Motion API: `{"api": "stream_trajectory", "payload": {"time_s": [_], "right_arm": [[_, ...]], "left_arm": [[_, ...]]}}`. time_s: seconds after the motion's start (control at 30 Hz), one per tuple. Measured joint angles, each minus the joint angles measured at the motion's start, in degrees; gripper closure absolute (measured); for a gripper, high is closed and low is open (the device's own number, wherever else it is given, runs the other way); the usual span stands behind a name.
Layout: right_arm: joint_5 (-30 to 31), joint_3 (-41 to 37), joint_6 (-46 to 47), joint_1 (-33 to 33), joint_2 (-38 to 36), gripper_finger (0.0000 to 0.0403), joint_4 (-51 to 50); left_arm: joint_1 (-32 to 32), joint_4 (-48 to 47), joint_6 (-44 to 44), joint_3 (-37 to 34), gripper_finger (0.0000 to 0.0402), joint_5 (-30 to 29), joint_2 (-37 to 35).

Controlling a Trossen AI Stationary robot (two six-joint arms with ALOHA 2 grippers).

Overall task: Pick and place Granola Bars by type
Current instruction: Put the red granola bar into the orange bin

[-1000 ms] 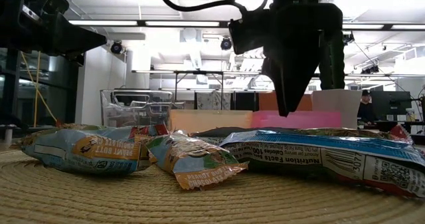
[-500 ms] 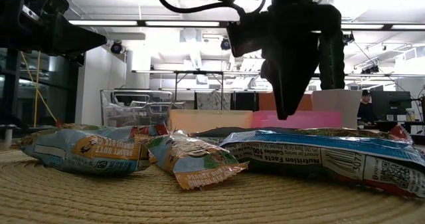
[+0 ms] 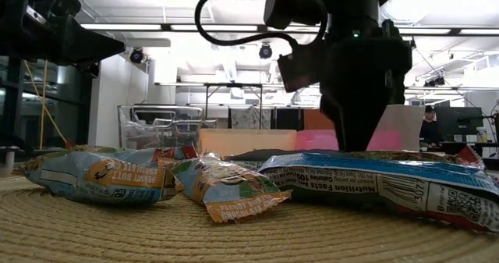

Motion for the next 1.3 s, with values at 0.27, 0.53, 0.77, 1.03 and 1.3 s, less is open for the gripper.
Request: {"api": "stream_trajectory", "payload": {"time_s": [0.27,0.53,0.77,1.03,1.3], "right_arm": [[0.4,0.0,-1.0,-0.1,0.0,0.0183,0.9],[1.4,0.0,-1.5,-0.1,0.0,0.0183,1.4],[0.1,0.0,-1.5,-0.1,1.3,0.0183,1.5],[-0.1,0.2,-1.5,-0.1,2.6,0.0183,1.9],[1.5,0.2,-0.4,-0.1,2.6,0.0183,1.8]], "left_arm": [[0.0,0.0,0.0,0.0,0.0401,0.0,0.0],[0.0,0.0,0.0,0.0,0.0401,0.0,0.0],[0.0,0.0,0.0,0.0,0.0401,0.0,0.0],[0.0,0.0,0.0,0.0,0.0401,0.0,0.0],[0.0,0.0,0.0,0.0,0.0401,0.0,0.0]]}}
